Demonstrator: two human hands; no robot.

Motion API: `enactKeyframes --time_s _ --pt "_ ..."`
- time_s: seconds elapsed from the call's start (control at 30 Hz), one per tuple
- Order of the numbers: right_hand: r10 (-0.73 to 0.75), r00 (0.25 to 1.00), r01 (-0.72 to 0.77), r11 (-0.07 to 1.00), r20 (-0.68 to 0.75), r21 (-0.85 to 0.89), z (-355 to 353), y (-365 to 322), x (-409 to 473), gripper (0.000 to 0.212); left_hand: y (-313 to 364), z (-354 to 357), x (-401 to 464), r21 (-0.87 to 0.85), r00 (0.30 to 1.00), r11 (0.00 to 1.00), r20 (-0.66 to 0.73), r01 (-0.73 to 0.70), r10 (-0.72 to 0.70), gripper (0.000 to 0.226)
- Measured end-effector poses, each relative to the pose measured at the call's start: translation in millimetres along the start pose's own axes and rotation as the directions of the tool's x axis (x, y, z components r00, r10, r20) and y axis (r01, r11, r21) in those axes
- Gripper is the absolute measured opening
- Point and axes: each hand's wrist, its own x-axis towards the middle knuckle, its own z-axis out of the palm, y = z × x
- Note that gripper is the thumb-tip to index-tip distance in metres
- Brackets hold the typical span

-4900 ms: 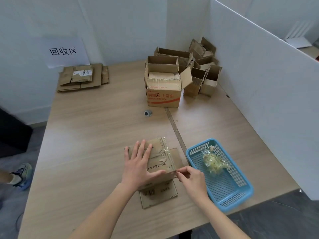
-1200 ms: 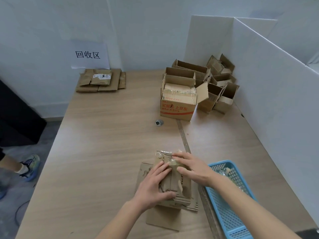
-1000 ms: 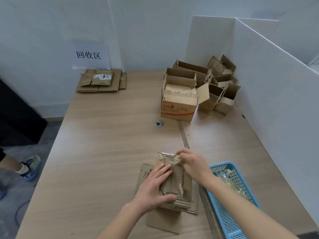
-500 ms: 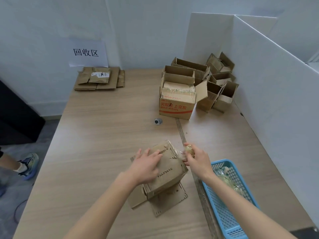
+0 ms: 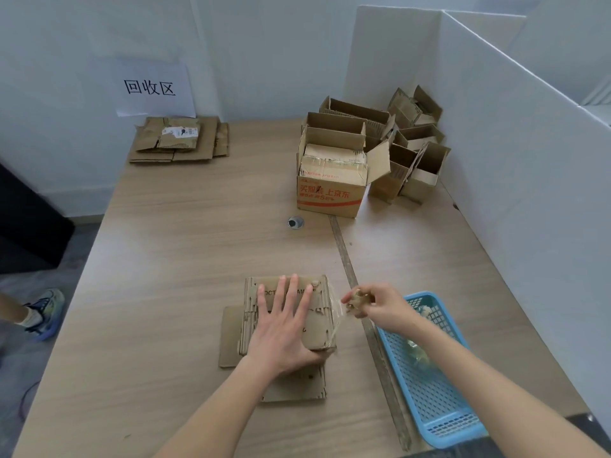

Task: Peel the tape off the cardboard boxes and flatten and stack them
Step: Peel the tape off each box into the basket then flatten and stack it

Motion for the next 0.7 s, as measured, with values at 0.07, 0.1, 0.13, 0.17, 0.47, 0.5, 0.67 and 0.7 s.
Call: enactKeyframes --time_s 0.07,0.1,0.13,0.17,0.47,0.5,0.67,0.7 --pt "0.025 0.991 -0.029 0.999 0.133 0.029 -9.5 0.8 1.4 0.020 -2.6 -0.6 -0.1 0.001 1.000 1.000 -0.005 -0.007 0.007 0.138" --pt "0.028 0.975 -0.033 0.999 0.218 0.018 -17.0 2.3 -2.0 0.021 -4.5 -0.6 -0.7 -0.003 1.000 1.000 -0.006 -0.014 0.014 0.138" --pt "0.024 0.961 -0.026 1.000 0.276 0.004 -26.4 5.2 -7.2 0.029 -6.4 -0.3 -1.1 -0.007 1.000 1.000 -0.012 -0.019 0.019 0.138" --pt "0.020 0.961 -0.017 1.000 0.276 -0.011 -38.3 9.0 -12.7 0.038 -7.2 -0.4 -1.2 -0.005 1.000 1.000 -0.018 -0.019 0.019 0.138" --pt "-0.475 0.876 0.443 0.730 0.080 -0.520 -0.4 17.4 -69.1 0.039 -9.4 0.8 2.6 -0.001 0.999 0.999 0.011 -0.049 0.049 0.137" --pt "-0.551 0.823 0.522 0.638 0.138 -0.566 20.8 17.6 -67.5 0.041 -10.6 0.1 2.8 -0.002 0.998 0.998 0.021 -0.062 0.062 0.135" --pt "-0.653 0.728 0.553 0.380 0.208 -0.741 70.4 15.6 -48.5 0.045 -11.0 0.0 1.8 -0.036 0.999 0.998 0.001 -0.051 0.051 0.126" --pt "-0.666 0.723 0.546 0.387 0.184 -0.743 69.4 15.1 -46.0 0.040 -10.7 0.6 2.4 -0.031 0.999 0.998 -0.008 -0.050 0.050 0.126"
